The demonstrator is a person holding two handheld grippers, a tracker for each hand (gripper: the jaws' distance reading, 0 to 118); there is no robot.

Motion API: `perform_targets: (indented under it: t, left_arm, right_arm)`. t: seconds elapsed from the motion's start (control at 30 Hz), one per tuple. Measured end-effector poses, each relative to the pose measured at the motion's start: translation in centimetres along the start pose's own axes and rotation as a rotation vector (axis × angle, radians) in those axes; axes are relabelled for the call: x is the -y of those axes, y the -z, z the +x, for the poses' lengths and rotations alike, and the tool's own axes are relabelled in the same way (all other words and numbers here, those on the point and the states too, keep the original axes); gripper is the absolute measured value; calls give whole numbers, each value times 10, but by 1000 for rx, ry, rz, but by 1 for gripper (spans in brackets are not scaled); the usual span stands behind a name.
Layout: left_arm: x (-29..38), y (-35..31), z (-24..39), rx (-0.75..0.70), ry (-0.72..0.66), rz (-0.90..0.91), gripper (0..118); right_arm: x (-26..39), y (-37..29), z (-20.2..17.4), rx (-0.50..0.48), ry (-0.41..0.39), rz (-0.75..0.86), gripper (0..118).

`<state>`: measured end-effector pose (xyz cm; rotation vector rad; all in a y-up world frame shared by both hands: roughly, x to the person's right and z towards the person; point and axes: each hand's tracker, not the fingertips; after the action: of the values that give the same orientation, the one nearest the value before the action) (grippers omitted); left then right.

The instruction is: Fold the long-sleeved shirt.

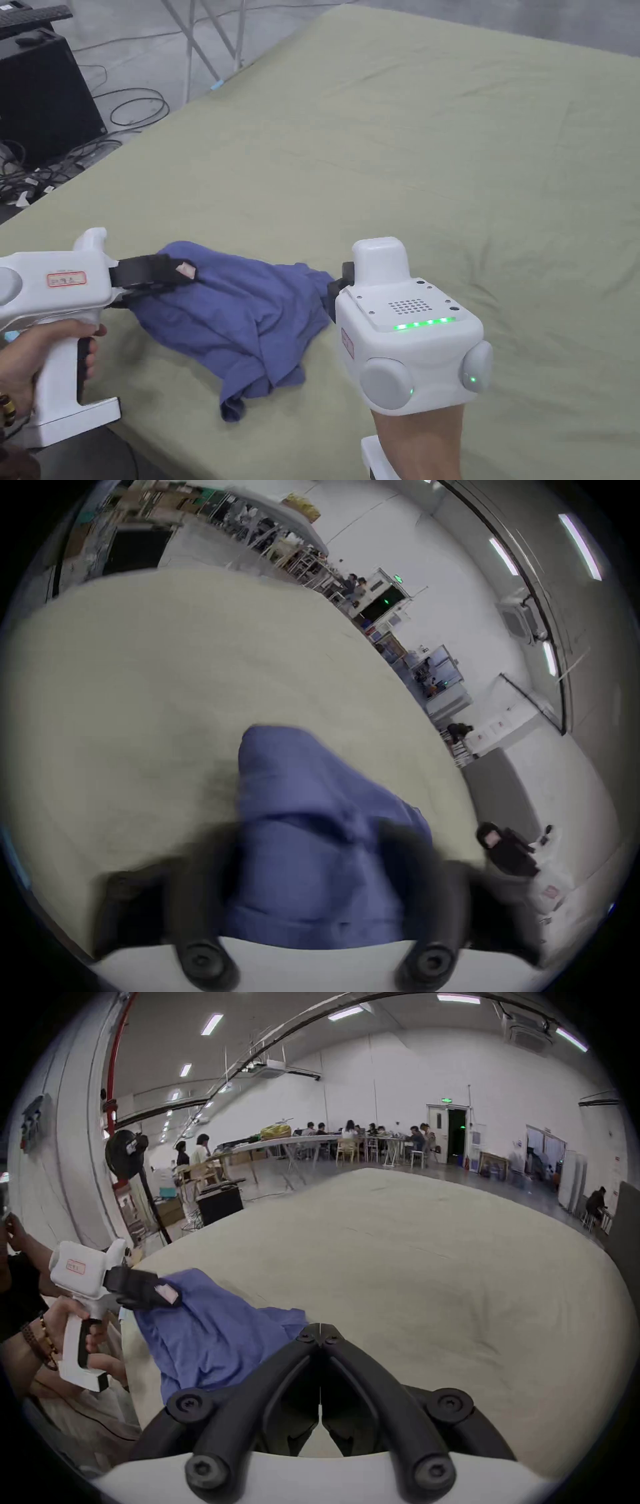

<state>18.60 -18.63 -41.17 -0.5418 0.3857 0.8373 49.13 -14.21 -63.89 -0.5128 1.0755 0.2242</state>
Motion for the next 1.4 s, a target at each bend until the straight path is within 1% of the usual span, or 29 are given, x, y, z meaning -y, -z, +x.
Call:
perform_targets:
  t: [0.03,0.1,0.13,0.23,0.27,0.3,0.33,0.37,0.4,0.43,0.47,0.5,0.57,0.63,0.73,0.83,0.9,0.97,1.1,1.3,1.4]
  left_arm:
    - [-2,2,6,10,4,-8,118]
    - [-10,-6,17,35,-4,11,118]
    - [-15,-9,28,-6,0,25,118]
    - [-21,-27,63,-94,119,116,118]
    - [-20,-32,80,-87,149,150,112]
    - [-16,-39,100,-57,193,181,91]
    - [-14,-47,116,-46,227,217,61]
    - [-7,-49,139,-66,271,248,26]
    - [-1,-48,161,-113,320,262,13]
    - [9,-48,185,-176,365,298,10]
    - [14,-50,193,-182,401,323,3]
    - [26,-49,214,-157,442,352,0]
    - [55,-46,262,-128,516,438,0]
    - [82,-42,309,-67,583,515,0]
    - [116,-35,378,-54,680,618,0]
    - [138,-30,434,39,699,659,0]
    - [153,-25,462,46,702,674,0]
    - [169,-18,485,62,711,692,0]
    - [209,-1,508,61,741,711,0]
    - [252,11,501,68,706,656,0]
    - [265,14,491,33,755,651,0]
  right_arm:
    - [0,-5,3,-3,-1,1,2]
    - [-2,-15,10,-7,-1,0,2]
    - [-5,-26,17,-3,0,-1,2]
    - [-12,-57,40,14,17,15,2]
    - [-13,-66,49,25,21,21,2]
    - [-15,-78,59,42,26,29,2]
    - [-15,-90,69,61,32,40,2]
    - [-15,-104,80,80,34,47,2]
    - [-13,-111,91,96,38,44,2]
    - [-11,-123,103,118,48,48,2]
    - [-10,-137,115,136,55,58,2]
    - [-9,-151,126,160,63,76,2]
    - [-9,-182,149,229,69,119,2]
    - [-11,-213,173,297,86,156,2]
    - [-22,-270,203,405,115,231,2]
    - [-24,-317,232,521,119,292,2]
    - [-21,-345,249,593,118,304,2]
    - [-13,-370,261,680,138,339,2]
    - [15,-398,275,780,166,380,2]
    - [66,-409,276,822,195,424,2]
    - [84,-409,270,844,186,432,2]
